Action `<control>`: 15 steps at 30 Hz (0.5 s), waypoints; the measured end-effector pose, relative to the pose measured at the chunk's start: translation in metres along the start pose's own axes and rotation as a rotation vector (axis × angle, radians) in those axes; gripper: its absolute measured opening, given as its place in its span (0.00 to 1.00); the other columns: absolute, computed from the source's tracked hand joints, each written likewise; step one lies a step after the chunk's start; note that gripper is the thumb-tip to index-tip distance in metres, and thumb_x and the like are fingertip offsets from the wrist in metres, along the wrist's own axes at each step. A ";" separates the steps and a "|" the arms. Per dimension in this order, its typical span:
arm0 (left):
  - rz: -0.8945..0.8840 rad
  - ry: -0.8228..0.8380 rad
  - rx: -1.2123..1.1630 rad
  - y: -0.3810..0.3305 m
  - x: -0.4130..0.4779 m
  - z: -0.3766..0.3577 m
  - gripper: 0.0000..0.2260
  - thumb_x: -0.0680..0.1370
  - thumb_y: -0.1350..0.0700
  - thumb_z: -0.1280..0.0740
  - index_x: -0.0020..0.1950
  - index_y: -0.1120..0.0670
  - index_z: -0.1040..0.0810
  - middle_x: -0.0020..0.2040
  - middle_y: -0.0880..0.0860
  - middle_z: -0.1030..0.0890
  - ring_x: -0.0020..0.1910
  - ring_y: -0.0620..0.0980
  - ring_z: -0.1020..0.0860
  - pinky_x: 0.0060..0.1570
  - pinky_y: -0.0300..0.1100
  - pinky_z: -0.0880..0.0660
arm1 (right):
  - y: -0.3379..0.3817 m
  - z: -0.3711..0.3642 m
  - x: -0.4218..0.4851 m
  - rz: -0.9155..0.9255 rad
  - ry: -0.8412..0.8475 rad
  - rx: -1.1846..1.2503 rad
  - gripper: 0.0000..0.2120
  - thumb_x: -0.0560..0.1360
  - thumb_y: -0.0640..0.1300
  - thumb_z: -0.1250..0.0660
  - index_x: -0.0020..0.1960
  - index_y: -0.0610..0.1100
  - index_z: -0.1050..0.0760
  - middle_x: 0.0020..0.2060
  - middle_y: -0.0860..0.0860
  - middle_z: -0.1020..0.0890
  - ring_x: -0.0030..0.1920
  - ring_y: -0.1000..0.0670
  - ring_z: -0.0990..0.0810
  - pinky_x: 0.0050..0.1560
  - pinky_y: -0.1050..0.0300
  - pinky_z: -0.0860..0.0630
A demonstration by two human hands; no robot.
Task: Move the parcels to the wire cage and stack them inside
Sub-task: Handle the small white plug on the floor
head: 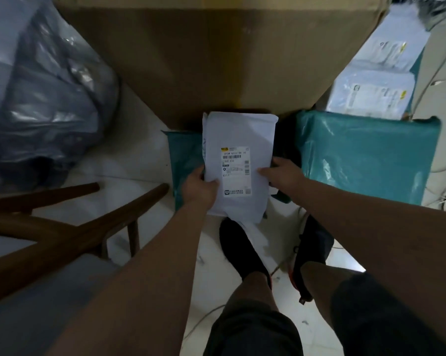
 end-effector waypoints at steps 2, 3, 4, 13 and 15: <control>0.008 0.032 -0.041 0.002 0.001 -0.005 0.22 0.80 0.64 0.30 0.75 0.57 0.26 0.69 0.58 0.20 0.67 0.58 0.22 0.69 0.54 0.25 | -0.003 -0.001 0.003 -0.012 0.009 0.022 0.24 0.80 0.40 0.29 0.74 0.39 0.27 0.67 0.43 0.20 0.65 0.41 0.20 0.70 0.43 0.24; 0.010 0.057 -0.052 0.002 0.001 -0.006 0.24 0.80 0.65 0.30 0.76 0.57 0.27 0.70 0.58 0.22 0.68 0.58 0.23 0.70 0.55 0.26 | -0.003 -0.002 0.003 -0.017 0.021 0.050 0.24 0.80 0.39 0.29 0.74 0.39 0.27 0.67 0.43 0.20 0.63 0.43 0.20 0.68 0.44 0.23; 0.014 0.085 -0.054 0.002 0.000 -0.008 0.26 0.80 0.65 0.29 0.77 0.57 0.29 0.72 0.58 0.23 0.70 0.58 0.24 0.72 0.55 0.27 | -0.002 -0.003 0.002 -0.019 0.034 0.070 0.23 0.80 0.38 0.29 0.74 0.39 0.27 0.67 0.44 0.20 0.60 0.45 0.19 0.64 0.48 0.22; -0.026 0.102 -0.117 -0.043 -0.056 0.013 0.23 0.81 0.62 0.29 0.75 0.56 0.29 0.70 0.58 0.23 0.65 0.57 0.23 0.66 0.49 0.24 | 0.050 0.003 -0.062 0.030 -0.002 -0.017 0.30 0.79 0.44 0.27 0.78 0.43 0.33 0.68 0.44 0.23 0.66 0.42 0.22 0.68 0.44 0.23; -0.081 0.096 -0.153 -0.069 -0.086 0.023 0.15 0.80 0.63 0.29 0.65 0.52 0.23 0.65 0.59 0.20 0.61 0.58 0.21 0.61 0.48 0.22 | 0.069 0.008 -0.095 0.050 0.008 0.007 0.25 0.78 0.44 0.26 0.73 0.44 0.28 0.60 0.44 0.21 0.59 0.44 0.20 0.62 0.47 0.20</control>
Point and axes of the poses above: each hand's wrist, its own x-axis towards the middle knuckle, its own z-axis out of the back of the hand, y = z × x, the point moved 8 cm from there along x, towards the middle knuckle
